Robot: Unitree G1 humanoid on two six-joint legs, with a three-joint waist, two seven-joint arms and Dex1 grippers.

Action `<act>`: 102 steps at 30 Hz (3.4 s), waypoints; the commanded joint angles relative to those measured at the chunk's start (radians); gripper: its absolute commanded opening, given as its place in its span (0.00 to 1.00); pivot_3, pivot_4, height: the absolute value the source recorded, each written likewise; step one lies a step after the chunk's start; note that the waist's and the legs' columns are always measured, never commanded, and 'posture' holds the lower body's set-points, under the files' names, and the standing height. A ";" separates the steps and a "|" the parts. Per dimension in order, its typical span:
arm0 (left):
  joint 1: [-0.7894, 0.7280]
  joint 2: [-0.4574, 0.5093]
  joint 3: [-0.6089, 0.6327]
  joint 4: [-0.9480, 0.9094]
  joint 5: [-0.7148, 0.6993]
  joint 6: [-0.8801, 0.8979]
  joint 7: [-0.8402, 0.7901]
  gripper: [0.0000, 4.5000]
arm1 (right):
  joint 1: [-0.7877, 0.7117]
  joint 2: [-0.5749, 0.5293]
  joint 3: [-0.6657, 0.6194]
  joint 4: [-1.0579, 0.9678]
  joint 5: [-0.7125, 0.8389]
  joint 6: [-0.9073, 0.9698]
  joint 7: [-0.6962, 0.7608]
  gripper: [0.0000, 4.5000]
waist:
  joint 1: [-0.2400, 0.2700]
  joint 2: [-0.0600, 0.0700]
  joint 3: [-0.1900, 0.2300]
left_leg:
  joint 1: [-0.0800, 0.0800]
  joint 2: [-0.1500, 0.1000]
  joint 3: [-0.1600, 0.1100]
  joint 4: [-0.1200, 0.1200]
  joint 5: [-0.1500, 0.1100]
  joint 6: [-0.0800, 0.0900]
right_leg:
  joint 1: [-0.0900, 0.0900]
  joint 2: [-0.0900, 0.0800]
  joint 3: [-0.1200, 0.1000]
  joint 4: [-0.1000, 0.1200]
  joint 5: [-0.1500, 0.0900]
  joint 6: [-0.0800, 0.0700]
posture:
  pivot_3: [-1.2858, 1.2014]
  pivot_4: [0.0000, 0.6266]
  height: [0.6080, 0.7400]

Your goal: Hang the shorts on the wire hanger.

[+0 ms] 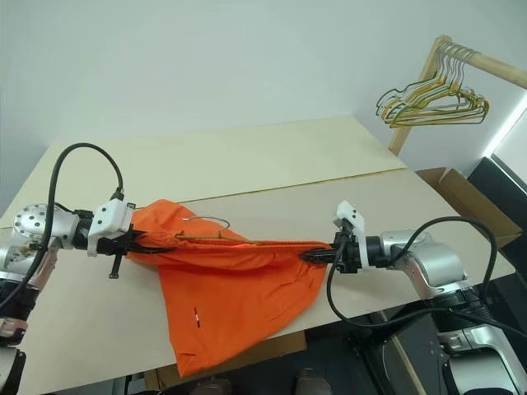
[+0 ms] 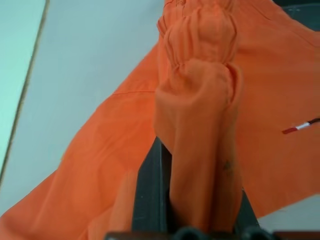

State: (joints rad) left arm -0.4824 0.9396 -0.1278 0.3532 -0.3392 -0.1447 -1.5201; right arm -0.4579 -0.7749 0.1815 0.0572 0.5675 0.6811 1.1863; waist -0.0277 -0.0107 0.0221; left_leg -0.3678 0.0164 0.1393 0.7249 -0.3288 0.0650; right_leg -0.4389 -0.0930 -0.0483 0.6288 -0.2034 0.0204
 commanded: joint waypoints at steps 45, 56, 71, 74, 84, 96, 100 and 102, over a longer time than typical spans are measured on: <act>-0.172 -0.096 0.066 0.041 0.035 0.149 -0.032 0.00 | -0.468 0.078 0.386 -0.161 -0.339 0.242 -0.174 0.52 | -0.023 0.000 0.000 | -0.003 -0.001 0.001 0.002 -0.001 0.001 | -0.001 0.000 -0.002 0.001 0.000 0.000 | 0.51 0.00 1.00; -0.150 -0.094 0.057 0.009 0.021 0.138 -0.093 0.00 | -0.467 0.062 0.374 -0.138 -0.375 0.179 -0.038 0.01 | -0.031 0.000 0.000 | -0.003 -0.001 0.001 0.002 -0.001 0.001 | -0.001 0.000 -0.002 0.001 0.000 0.000 | 0.52 0.00 1.00; -0.263 -0.146 0.125 -0.024 -0.073 0.286 0.000 0.91 | -0.183 -0.141 0.066 -0.393 -0.115 0.478 0.006 0.00 | -0.018 0.000 0.000 | -0.003 0.000 -0.002 0.002 -0.001 0.001 | -0.001 -0.001 -0.002 0.000 0.000 0.000 | 0.51 0.00 1.00; -0.236 -0.200 0.177 -0.156 -0.129 0.346 0.108 0.99 | -0.062 -0.149 -0.113 -0.468 -0.062 0.624 -0.089 0.00 | -0.014 0.000 0.000 | -0.003 0.000 -0.002 0.003 -0.001 0.001 | 0.000 -0.001 -0.002 0.000 0.000 0.000 | 0.50 0.00 1.00; -0.182 -0.391 0.293 -0.589 -0.419 0.843 0.645 0.99 | 0.184 -0.001 -0.667 -0.646 0.019 0.933 -0.453 0.00 | -0.026 -0.001 -0.001 | 0.000 0.000 -0.003 0.003 -0.002 0.002 | 0.002 -0.001 0.002 0.001 0.001 0.001 | 0.45 0.00 1.00; -0.166 -0.502 0.299 -0.810 -0.553 0.963 0.965 0.99 | 0.151 0.117 -0.985 -0.545 0.207 0.933 -1.101 0.00 | -0.084 0.001 -0.001 | 0.016 -0.001 0.003 -0.004 -0.002 0.002 | 0.018 -0.001 0.009 -0.001 0.000 0.002 | 0.43 0.00 1.00; -0.164 -0.493 0.291 -0.805 -0.551 0.943 0.956 0.99 | -0.016 0.113 -1.050 -0.365 0.303 0.933 -1.346 0.00 | -0.116 0.002 -0.001 | 0.016 -0.001 0.004 -0.005 -0.002 0.002 | 0.019 0.000 0.011 -0.001 0.000 0.002 | 0.43 0.00 1.00; -0.163 -0.488 0.287 -0.805 -0.550 0.938 0.951 0.99 | -0.103 0.116 -1.092 -0.262 0.373 0.933 -1.476 0.00 | -0.127 0.003 -0.002 | 0.017 -0.001 0.004 -0.005 -0.002 0.002 | 0.019 -0.001 0.011 -0.001 0.001 0.001 | 0.43 0.00 1.00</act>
State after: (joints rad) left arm -0.6377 0.4414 0.1530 -0.4329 -0.8874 0.8152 -0.5638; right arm -0.5064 -0.6499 -0.8596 -0.2533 0.8690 1.6067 -0.1884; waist -0.1548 -0.0077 0.0206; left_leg -0.3512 0.0154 0.1435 0.7195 -0.3305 0.0668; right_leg -0.4202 -0.0936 -0.0366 0.6281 -0.2029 0.0219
